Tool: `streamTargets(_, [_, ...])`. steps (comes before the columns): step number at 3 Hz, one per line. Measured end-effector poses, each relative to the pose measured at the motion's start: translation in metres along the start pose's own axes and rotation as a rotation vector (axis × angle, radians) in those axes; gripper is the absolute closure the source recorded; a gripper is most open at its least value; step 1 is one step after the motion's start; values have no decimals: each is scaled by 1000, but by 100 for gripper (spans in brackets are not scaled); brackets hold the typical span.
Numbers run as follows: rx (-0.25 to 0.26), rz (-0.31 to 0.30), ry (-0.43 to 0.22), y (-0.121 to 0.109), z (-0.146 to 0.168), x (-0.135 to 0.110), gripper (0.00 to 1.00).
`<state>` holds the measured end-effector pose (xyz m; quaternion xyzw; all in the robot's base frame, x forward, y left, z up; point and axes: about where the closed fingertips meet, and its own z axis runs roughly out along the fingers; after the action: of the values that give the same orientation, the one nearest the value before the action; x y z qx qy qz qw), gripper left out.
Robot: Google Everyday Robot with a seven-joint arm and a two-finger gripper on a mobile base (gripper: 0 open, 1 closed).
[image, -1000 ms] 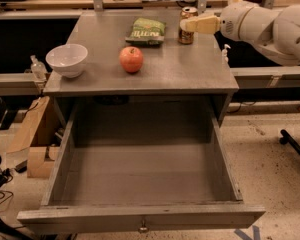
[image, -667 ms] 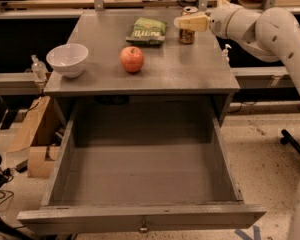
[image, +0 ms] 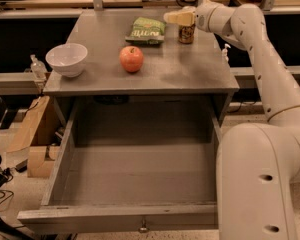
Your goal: Place orange can into top drawer
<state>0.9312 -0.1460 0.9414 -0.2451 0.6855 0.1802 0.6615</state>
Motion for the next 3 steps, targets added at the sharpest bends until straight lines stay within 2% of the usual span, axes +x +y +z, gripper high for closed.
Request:
streamTargets(1, [32,23,27,-15,4,10,0])
streamTargets(2, [83,65,60,-35,-6,20,0])
streamTargets(3, [104,106,88,-41,-7,33,12])
